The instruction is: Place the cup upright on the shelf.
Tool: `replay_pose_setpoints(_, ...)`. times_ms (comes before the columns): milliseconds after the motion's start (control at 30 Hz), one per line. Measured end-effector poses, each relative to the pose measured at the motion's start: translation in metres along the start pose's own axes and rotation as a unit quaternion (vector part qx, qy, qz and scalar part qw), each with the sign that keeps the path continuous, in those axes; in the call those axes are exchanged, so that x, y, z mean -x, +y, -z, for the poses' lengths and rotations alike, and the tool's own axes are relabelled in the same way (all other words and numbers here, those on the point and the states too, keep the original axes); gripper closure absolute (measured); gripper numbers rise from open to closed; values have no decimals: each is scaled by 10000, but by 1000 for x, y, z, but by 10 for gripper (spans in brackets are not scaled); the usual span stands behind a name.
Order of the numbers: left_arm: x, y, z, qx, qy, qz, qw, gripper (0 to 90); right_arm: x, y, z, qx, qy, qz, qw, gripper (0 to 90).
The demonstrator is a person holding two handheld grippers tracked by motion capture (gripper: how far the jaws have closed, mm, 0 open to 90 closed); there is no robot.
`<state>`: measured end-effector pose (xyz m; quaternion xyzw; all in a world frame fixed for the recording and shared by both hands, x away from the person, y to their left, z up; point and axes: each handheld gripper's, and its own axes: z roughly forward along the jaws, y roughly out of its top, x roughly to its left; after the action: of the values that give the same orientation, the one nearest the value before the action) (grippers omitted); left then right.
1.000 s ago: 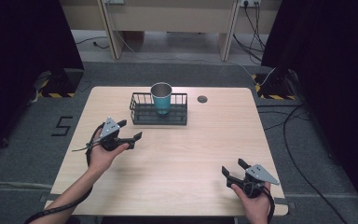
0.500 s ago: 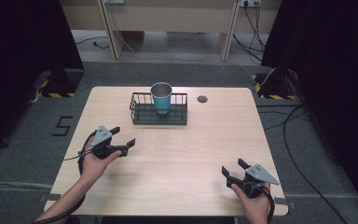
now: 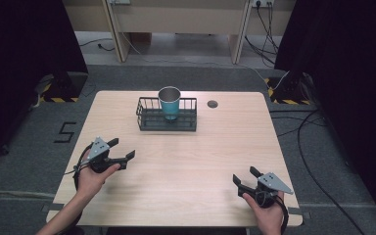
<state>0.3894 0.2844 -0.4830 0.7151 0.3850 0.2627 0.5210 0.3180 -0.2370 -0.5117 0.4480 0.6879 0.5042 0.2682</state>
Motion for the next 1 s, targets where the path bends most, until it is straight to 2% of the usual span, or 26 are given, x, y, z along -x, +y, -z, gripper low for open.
replay_pose_setpoints(500,-14,-19,19,-98,233,144,9996,144,0,0,0,-11,-6,-1,10000,238)
replay_pose_setpoints(600,-16,-22,21,-131,293,111,9994,144,0,0,0,-14,-10,-9,10000,239)
replay_pose_setpoints(933,-16,-36,25,-160,332,263,9990,146,1,0,0,0,2,-7,10000,239)
replay_pose_setpoints(1000,-15,-37,25,-158,331,242,9990,146,1,0,0,-6,10,-7,10000,239)
